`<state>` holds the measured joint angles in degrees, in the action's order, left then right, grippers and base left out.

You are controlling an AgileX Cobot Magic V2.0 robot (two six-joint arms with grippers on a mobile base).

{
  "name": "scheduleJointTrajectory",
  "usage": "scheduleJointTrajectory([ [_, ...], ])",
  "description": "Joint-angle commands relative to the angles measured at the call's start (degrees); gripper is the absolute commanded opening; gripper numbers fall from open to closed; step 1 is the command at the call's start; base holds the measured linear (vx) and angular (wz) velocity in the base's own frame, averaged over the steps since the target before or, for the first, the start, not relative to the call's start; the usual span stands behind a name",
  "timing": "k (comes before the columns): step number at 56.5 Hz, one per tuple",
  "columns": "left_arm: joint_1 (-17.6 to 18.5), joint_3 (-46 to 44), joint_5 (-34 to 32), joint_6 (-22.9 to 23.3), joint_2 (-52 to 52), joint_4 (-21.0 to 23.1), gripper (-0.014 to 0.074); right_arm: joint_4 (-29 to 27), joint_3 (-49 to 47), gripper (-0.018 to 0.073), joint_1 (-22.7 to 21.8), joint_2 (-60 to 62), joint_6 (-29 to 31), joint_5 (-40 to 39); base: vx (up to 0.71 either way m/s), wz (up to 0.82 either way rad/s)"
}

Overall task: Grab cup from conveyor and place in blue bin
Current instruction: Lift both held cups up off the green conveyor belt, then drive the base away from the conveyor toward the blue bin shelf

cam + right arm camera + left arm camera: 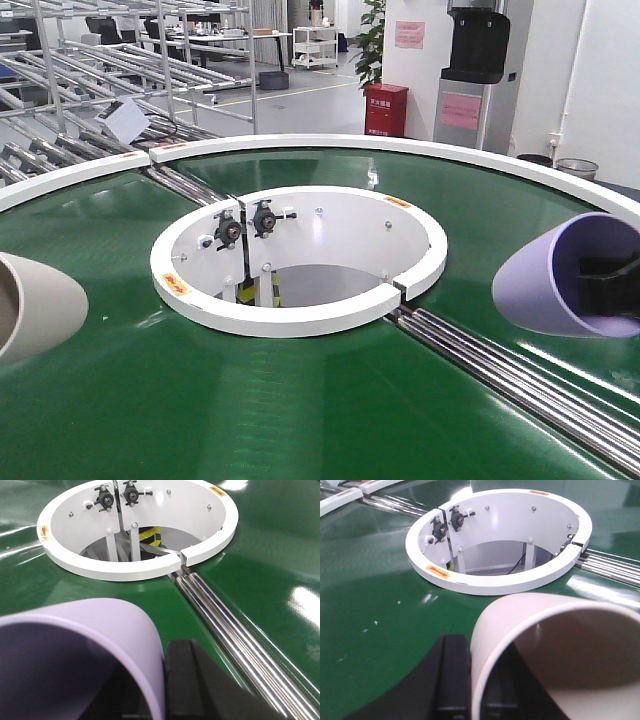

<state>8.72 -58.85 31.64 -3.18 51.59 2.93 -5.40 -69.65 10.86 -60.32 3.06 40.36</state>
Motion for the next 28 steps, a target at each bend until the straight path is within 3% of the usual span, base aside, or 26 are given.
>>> scheduleJointTrajectory([
  [1, 0.5, -1.4, -5.6, 0.3, -1.2, 0.7, -0.0004, 0.2, -1.7, -0.0009, -0.3, 1.0, -0.2, -4.4, 0.00, 0.00],
  [28, 0.5, -1.4, -5.5, 0.3, -1.2, 0.7, -0.0004, 0.2, -1.7, -0.0009, -0.3, 1.0, -0.2, -4.4, 0.00, 0.00],
])
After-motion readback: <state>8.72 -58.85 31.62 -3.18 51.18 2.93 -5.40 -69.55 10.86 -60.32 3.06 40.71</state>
